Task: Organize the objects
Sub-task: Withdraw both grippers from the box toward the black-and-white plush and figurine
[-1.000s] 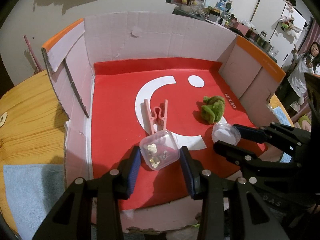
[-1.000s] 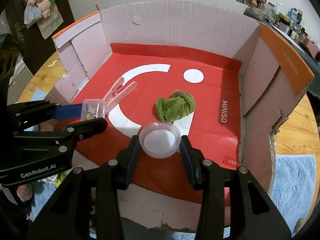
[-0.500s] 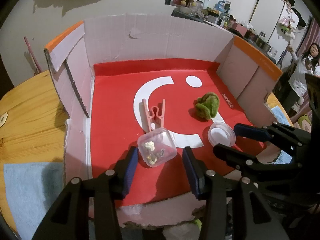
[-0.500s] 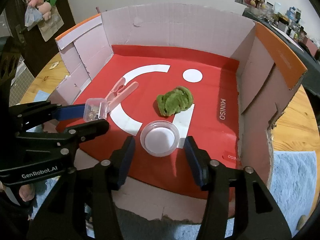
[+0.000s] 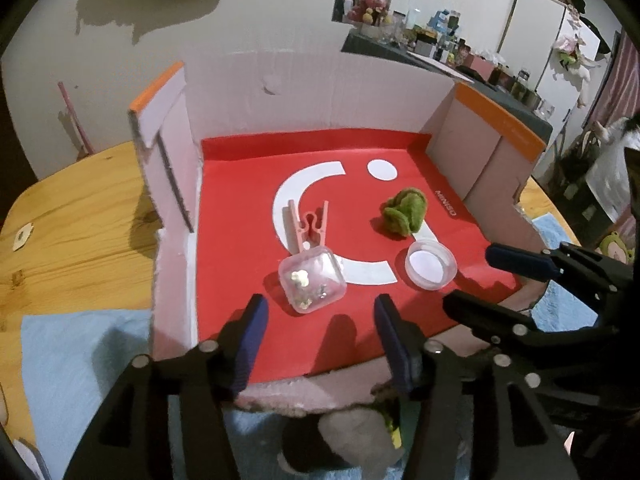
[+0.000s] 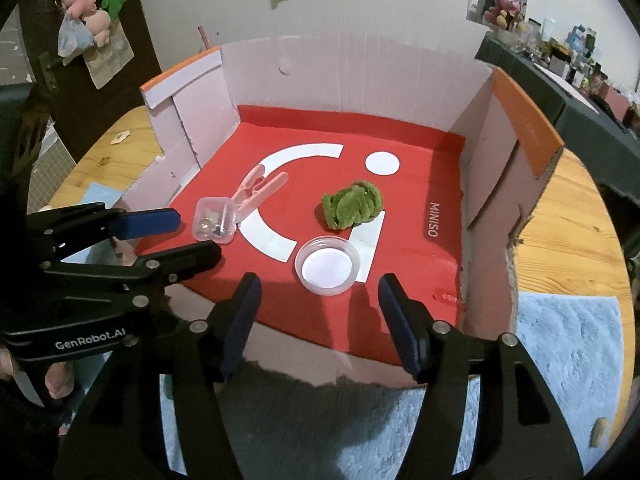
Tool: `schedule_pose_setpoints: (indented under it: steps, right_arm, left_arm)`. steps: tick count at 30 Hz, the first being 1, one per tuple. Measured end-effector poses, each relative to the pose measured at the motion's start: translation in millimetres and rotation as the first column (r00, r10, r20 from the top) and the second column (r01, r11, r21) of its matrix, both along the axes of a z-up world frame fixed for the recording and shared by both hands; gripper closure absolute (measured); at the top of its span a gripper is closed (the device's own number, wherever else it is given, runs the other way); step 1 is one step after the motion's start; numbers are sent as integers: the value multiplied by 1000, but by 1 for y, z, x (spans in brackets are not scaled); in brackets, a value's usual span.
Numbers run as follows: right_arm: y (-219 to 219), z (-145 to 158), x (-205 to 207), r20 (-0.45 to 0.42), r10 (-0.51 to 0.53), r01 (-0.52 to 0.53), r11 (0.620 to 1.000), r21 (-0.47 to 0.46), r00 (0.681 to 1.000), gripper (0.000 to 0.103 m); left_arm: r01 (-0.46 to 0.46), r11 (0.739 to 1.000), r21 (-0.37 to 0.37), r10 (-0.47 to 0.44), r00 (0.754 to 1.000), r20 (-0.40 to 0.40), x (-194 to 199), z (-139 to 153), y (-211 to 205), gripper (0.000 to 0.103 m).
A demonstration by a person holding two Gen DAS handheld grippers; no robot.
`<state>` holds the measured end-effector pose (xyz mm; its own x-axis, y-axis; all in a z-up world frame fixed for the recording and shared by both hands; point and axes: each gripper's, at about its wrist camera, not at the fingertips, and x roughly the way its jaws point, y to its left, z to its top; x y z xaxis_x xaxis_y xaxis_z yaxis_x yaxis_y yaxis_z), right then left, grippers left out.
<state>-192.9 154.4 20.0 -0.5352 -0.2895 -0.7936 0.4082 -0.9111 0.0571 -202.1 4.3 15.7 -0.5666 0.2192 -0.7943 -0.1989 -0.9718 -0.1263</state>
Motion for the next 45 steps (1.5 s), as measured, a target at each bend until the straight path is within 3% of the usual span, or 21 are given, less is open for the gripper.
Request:
schedule_pose_setpoints:
  steps: [3, 6, 12, 22, 26, 34, 45]
  right_arm:
    - [1, 5, 7, -14, 1, -1, 1000, -3, 1000, 43]
    - [1, 11, 17, -40, 2, -2, 1000, -1, 999, 35]
    - [3, 22, 34, -76, 3, -4, 1000, -14, 997, 34]
    - [6, 35, 61, -146, -5, 2, 1000, -18, 989, 20]
    - [7, 38, 71, -171, -6, 4, 1000, -17, 985, 8]
    - [9, 39, 86, -196, -6, 3, 1000, -13, 981, 7]
    - [9, 34, 99, -194, -1, 1, 1000, -3, 981, 7]
  left_arm:
    - [-16, 1000, 12, 16, 1000, -7, 6, 3, -6, 40]
    - [-26, 999, 20, 26, 1000, -13, 12, 6, -11, 40]
    - [-39, 999, 29, 40, 999, -37, 28, 14, -15, 32]
    - [-51, 998, 32, 53, 995, -80, 50, 26, -20, 17]
    - [-55, 998, 9, 55, 993, -102, 58, 28, -21, 13]
    - [-42, 999, 8, 42, 993, -108, 69, 27, -19, 8]
    - [-32, 999, 20, 34, 995, -90, 83, 20, -23, 8]
